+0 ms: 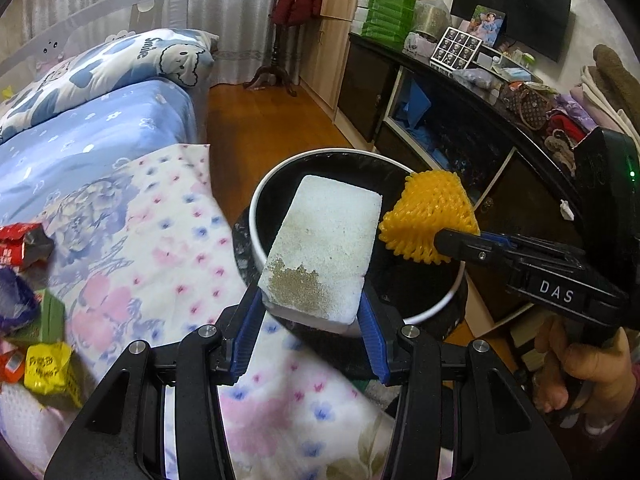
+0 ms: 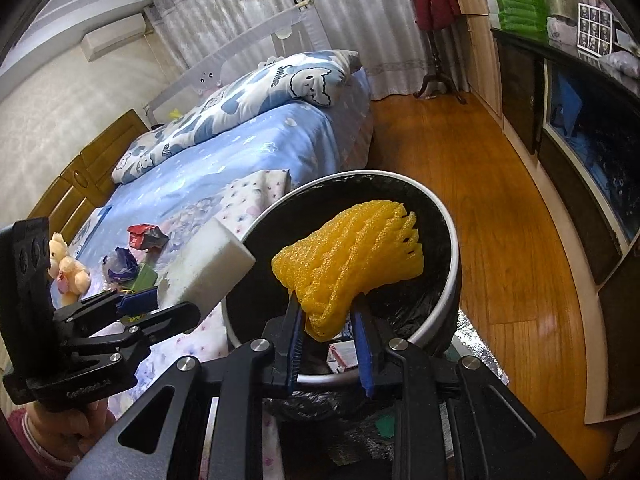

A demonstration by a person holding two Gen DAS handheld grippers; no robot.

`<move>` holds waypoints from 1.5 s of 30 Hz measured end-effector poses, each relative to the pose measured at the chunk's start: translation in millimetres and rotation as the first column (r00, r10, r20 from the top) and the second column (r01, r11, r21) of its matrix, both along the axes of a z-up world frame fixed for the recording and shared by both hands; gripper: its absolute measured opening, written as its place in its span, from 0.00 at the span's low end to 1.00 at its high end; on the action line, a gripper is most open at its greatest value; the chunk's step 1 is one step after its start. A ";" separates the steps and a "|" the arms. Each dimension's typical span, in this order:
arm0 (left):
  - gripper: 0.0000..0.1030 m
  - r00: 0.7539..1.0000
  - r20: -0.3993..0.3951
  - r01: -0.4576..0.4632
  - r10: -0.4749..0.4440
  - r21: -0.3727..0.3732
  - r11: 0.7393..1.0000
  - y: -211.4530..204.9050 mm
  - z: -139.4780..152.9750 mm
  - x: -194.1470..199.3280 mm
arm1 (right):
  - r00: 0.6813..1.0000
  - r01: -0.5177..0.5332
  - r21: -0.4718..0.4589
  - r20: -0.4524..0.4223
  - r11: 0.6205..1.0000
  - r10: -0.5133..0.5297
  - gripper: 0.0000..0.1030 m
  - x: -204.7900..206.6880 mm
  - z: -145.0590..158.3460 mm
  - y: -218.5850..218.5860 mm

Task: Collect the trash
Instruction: 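Carry sponge block and yellow foam net over the trash bin, then open both tools to drop sponge and foam net into the bin, then move both tools back toward the remaining trash on the bed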

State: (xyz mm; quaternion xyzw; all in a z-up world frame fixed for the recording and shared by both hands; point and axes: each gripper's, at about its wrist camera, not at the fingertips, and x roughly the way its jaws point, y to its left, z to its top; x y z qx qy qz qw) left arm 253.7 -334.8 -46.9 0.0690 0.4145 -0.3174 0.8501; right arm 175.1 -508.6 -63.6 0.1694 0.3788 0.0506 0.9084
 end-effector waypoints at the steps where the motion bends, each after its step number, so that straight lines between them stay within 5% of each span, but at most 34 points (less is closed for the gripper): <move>1: 0.44 1.000 0.000 0.001 -0.001 0.002 1.000 -2.4 -0.1 1.2 | 1.000 0.000 -0.002 -0.004 1.000 0.000 0.23 1.7 -0.3 -1.0; 14: 0.48 1.000 -0.006 0.009 -0.009 0.021 1.000 -21.2 -3.2 10.8 | 1.000 -0.001 -0.007 -0.021 1.000 0.001 0.28 14.7 -2.2 -12.1; 17: 0.54 1.000 -0.010 0.006 -0.006 0.030 1.000 -24.1 -3.9 11.9 | 1.000 0.003 -0.019 -0.023 1.000 -0.004 0.42 15.8 -1.3 -12.9; 19: 0.58 1.000 -0.004 0.005 -0.005 0.037 0.999 -23.4 -4.6 9.3 | 1.000 0.012 -0.017 -0.018 1.000 -0.012 0.59 14.7 -0.7 -15.7; 22: 0.62 1.000 -0.002 -0.002 0.002 0.043 0.999 -18.0 -6.7 5.9 | 1.000 0.030 -0.018 -0.004 0.999 -0.030 0.59 8.7 1.2 -19.2; 27: 0.64 0.999 -0.022 -0.034 0.034 0.014 0.999 5.4 -10.3 -5.5 | 0.999 0.050 -0.008 0.017 0.999 -0.050 0.60 -1.0 3.7 -18.9; 36: 0.68 0.991 -0.036 -0.128 0.127 -0.029 0.991 65.1 -18.1 -36.8 | 0.998 0.035 0.029 0.051 0.999 -0.036 0.81 -16.9 5.8 8.8; 45: 0.70 0.976 -0.026 -0.218 0.217 -0.032 0.976 124.8 -24.1 -63.1 | 0.997 -0.037 0.050 0.067 0.998 0.034 0.83 -27.5 6.0 58.1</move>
